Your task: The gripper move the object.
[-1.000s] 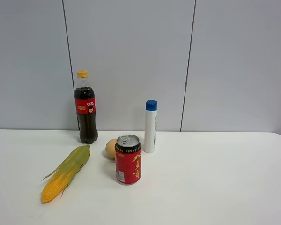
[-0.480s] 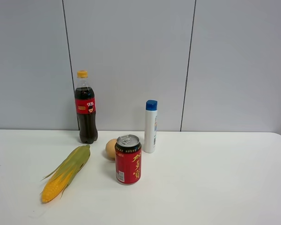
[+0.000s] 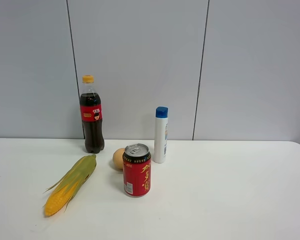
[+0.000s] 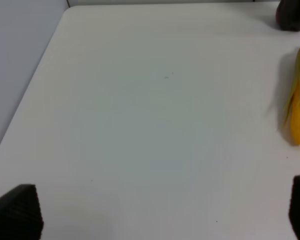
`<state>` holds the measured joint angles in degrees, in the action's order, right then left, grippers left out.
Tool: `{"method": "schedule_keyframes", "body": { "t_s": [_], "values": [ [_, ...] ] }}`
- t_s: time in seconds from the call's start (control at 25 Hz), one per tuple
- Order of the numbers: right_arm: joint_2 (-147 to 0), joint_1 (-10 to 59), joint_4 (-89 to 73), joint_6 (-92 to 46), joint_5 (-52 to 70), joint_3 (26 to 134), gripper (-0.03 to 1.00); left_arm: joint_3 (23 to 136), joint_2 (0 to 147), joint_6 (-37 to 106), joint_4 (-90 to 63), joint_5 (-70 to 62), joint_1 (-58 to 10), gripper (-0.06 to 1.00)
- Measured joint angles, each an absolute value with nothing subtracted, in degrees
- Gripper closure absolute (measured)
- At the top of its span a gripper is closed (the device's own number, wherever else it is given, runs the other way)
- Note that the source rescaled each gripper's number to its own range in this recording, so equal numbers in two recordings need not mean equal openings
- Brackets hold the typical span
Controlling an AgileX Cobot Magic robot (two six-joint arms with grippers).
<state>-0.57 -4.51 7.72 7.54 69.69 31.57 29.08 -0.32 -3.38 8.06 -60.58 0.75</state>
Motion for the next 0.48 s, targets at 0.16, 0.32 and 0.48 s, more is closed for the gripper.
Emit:
{"method": "schedule_keyframes", "body": {
  "t_s": [0.16, 0.32, 0.48],
  "values": [
    [-0.6, -4.5, 9.0, 7.4, 64.8, 31.6, -0.03, 29.1, -0.3, -3.4, 8.1, -60.6, 0.8, -0.06],
    [-0.6, -4.5, 9.0, 7.4, 59.7, 31.6, -0.03, 29.1, -0.3, -3.4, 8.1, -60.6, 0.8, -0.06],
    [-0.6, -4.5, 8.9, 7.4, 58.4, 31.6, -0.03, 29.1, -0.3, -3.4, 8.1, -60.6, 0.8, -0.06]
  ]
}}
